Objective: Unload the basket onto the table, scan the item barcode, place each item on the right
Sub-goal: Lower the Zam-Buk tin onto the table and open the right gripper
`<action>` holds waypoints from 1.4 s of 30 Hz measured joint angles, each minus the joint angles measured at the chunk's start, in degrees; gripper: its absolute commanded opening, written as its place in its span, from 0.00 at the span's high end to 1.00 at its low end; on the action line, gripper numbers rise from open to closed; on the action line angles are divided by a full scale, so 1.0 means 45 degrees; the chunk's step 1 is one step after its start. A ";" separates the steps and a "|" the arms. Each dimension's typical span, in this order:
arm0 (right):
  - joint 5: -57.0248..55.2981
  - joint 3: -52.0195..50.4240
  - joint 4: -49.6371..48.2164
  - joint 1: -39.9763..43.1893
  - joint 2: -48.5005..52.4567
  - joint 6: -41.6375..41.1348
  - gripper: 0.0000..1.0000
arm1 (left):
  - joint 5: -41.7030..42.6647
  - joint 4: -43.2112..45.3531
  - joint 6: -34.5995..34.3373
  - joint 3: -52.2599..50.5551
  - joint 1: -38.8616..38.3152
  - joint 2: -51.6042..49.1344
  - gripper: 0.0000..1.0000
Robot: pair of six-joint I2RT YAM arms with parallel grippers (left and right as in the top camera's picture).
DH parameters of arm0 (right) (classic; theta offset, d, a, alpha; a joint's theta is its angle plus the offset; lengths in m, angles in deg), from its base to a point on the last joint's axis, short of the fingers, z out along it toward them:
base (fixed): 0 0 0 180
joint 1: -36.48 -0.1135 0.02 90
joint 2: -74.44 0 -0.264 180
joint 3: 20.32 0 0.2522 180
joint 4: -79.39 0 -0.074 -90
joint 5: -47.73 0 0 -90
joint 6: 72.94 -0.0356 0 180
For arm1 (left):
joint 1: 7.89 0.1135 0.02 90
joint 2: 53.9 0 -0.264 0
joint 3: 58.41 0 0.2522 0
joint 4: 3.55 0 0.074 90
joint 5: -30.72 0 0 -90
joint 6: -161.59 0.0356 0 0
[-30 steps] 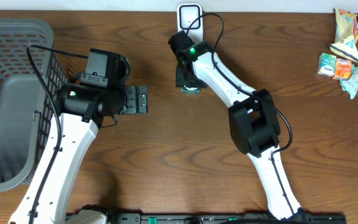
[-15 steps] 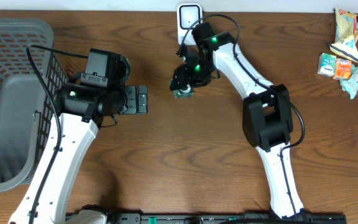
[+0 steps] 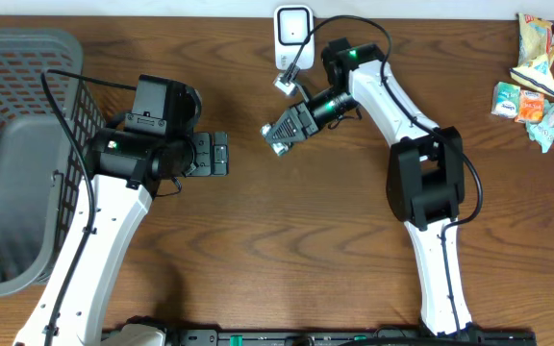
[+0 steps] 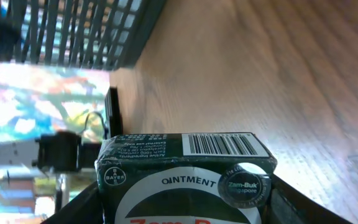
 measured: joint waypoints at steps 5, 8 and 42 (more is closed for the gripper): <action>-0.1175 0.0000 -0.0015 -0.0073 0.0000 0.0947 0.35 | 0.0000 0.0000 0.0000 0.0000 0.0000 0.0000 0.03; -0.2715 0.0000 -0.0015 -0.0160 -0.0005 0.0855 0.26 | 0.0005 -0.0005 0.0000 0.0000 0.0000 0.0000 0.02; -0.6887 0.0544 0.0248 -0.1316 -0.1039 -0.3609 0.99 | 0.0000 0.0000 0.0000 0.0000 0.0000 0.0000 0.02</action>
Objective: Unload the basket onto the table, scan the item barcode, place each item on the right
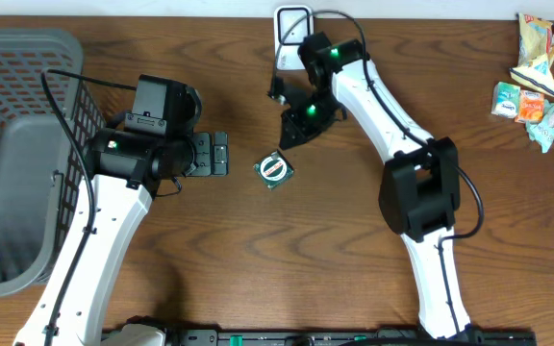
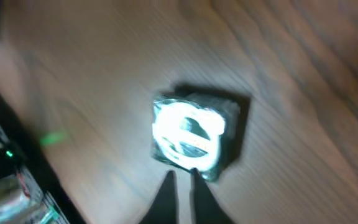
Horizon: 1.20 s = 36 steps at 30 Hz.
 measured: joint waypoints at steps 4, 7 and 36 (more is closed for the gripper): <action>0.0214 0.0049 -0.0097 -0.0704 -0.0160 -0.0029 0.98 | 0.0005 0.0000 0.0000 0.0000 0.0000 0.0000 0.02; 0.0340 -0.0253 -0.0622 -0.1491 -0.0160 -0.0636 0.98 | 0.0000 -0.0005 0.0000 0.0000 0.0000 0.0000 0.02; -0.8442 -0.1763 -0.0131 -0.1841 -0.0160 -0.6198 0.93 | 0.0000 -0.0005 0.0000 0.0000 0.0000 0.0000 0.02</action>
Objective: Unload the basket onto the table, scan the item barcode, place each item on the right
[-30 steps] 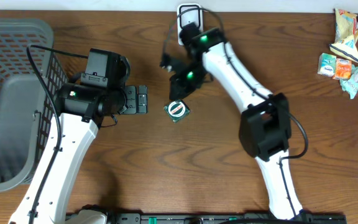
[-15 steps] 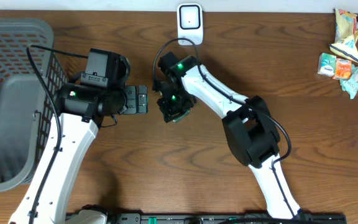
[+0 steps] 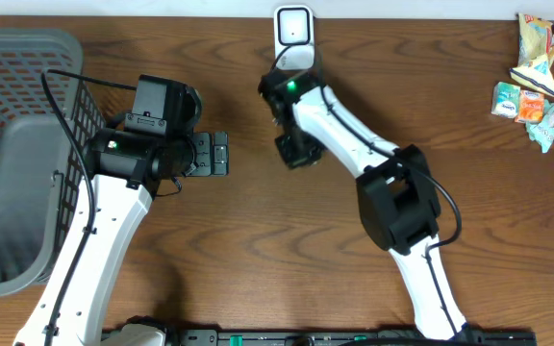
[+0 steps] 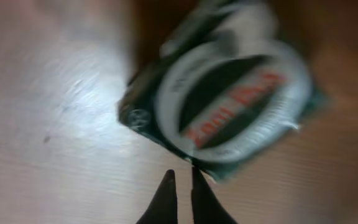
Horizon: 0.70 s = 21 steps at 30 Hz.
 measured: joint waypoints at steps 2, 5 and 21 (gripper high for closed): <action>-0.0495 0.0539 0.0151 0.0204 0.0000 -0.0194 0.91 | 0.0000 0.0005 0.0000 0.0000 0.0000 0.0000 0.02; -0.0928 0.0937 0.0165 0.0471 0.0000 -0.0656 0.84 | 0.0000 0.0005 0.0005 0.0000 0.0000 0.0000 0.02; 0.2229 0.0996 0.1326 0.0636 0.0000 0.0068 0.96 | 0.0000 0.0005 0.0000 0.0000 0.0000 0.0000 0.02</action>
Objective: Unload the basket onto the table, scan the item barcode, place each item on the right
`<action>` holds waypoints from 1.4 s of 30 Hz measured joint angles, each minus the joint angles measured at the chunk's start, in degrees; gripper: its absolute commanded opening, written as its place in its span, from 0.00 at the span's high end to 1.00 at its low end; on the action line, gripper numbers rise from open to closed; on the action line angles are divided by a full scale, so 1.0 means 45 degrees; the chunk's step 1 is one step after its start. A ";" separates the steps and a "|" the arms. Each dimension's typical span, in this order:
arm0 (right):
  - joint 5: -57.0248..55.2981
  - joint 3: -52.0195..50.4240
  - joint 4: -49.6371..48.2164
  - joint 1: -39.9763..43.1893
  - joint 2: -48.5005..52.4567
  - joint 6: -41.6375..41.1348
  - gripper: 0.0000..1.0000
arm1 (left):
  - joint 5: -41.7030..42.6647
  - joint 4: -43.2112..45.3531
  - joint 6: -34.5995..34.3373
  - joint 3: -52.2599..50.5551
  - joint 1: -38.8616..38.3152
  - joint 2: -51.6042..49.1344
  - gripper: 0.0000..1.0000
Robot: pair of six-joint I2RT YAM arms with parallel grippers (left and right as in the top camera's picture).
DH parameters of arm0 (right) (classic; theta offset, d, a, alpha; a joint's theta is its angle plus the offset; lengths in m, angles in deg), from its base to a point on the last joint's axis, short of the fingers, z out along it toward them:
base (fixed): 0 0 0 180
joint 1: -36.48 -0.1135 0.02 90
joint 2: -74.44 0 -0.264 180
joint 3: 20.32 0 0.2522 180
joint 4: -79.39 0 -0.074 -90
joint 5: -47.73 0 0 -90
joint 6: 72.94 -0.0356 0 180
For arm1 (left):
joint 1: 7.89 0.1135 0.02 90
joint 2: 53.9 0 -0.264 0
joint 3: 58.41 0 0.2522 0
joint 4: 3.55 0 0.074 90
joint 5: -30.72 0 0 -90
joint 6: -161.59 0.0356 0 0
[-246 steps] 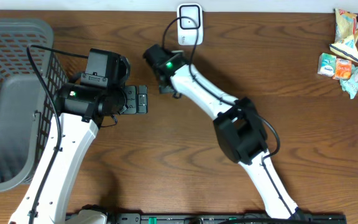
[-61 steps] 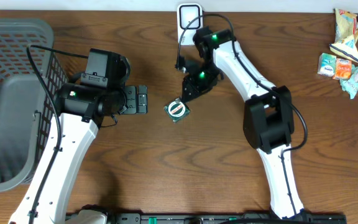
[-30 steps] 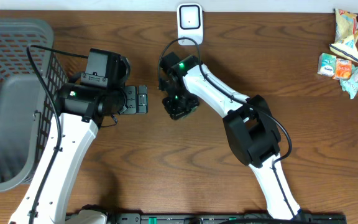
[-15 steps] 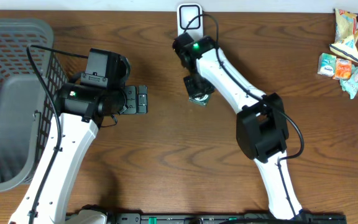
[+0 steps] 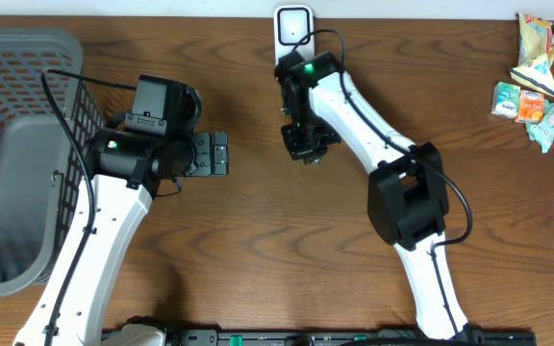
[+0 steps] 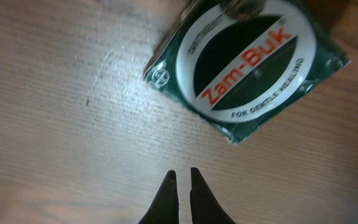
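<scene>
A dark green Zam-Buk ointment box (image 6: 247,68) lies flat on the wooden table with its round label facing up. It sits just ahead of my right gripper (image 6: 182,173), whose fingers are shut with nothing between them and do not touch it. In the overhead view my right gripper (image 5: 305,150) points down and covers the box. The white barcode scanner (image 5: 294,27) stands at the table's back edge, behind that gripper. My left gripper (image 5: 218,154) hovers left of the middle, its fingers together and nothing in them.
A grey mesh basket (image 5: 8,67) fills the left end of the table. Several snack packets (image 5: 532,91) lie at the far right. The scanner's black cable (image 5: 354,21) loops near the right arm.
My right gripper has shifted slightly to the right and stays shut. In the wrist view the box now lies farther from the fingertips, no longer touching them. The left arm has not moved.
My right gripper first held the box in the air left of the scanner, barcode showing. Then the box lay on the table and the gripper was shut and empty above it. Later the shut fingertips stood at the box's edge. Now the box lies under the gripper, nearer the scanner.
</scene>
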 measured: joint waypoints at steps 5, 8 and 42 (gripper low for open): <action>-0.1428 -0.0529 -0.0675 -0.0408 -0.0005 -0.0510 0.85 | 0.0000 0.0000 0.0000 0.0000 0.0000 0.0000 0.02; -0.1817 -0.1248 -0.1540 -0.0359 -0.0005 -0.0850 0.85 | 0.0000 0.0000 0.0000 0.0000 0.0000 0.0000 0.02; 0.0952 0.0403 -0.1384 0.1792 -0.0170 0.0699 0.22 | 0.0000 0.0000 0.0000 0.0000 0.0000 0.0000 0.02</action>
